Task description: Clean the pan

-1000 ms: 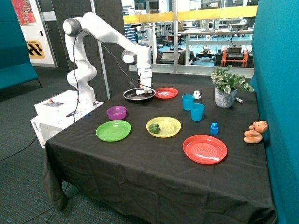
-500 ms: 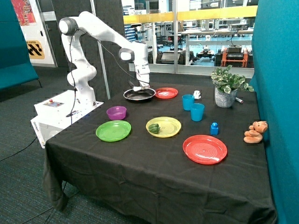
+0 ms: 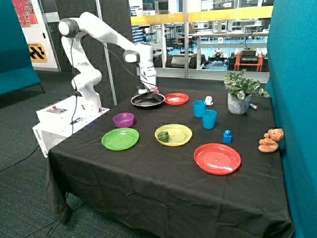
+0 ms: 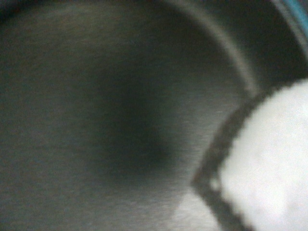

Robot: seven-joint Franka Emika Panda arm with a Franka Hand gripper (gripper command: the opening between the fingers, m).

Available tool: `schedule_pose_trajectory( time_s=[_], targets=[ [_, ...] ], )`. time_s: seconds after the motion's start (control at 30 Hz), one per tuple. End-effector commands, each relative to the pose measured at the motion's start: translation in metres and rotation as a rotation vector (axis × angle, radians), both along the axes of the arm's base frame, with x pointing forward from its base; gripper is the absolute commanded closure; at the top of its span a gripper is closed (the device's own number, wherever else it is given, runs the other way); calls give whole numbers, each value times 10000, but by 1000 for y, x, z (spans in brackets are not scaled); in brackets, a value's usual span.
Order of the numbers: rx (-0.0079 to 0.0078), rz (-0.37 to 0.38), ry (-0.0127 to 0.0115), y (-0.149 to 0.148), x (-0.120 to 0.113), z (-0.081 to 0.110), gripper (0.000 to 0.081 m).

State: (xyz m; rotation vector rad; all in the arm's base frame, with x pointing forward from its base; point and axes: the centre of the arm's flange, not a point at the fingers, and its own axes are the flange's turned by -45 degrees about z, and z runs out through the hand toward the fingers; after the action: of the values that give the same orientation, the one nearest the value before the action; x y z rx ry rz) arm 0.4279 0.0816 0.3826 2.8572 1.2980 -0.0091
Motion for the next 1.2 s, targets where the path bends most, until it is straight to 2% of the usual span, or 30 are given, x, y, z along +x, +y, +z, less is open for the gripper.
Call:
schedule_pose_trajectory(
  time_s=[0.0,0.13,0.23,0.6,0.8,1.03,1.17],
  targets=[
    [56,334,-38,19,-22,-6,808],
    [55,216,-38,25,-25,-14,808],
    [56,399,-38,35,-28,-21,808],
    [57,929,-36,55,-38,-27,808],
    [57,1062,-36,56,-44,-35,808],
    [57,1009,-36,52,-46,-56,808],
    [57,949,-36,51,-45,-60,808]
  ],
)
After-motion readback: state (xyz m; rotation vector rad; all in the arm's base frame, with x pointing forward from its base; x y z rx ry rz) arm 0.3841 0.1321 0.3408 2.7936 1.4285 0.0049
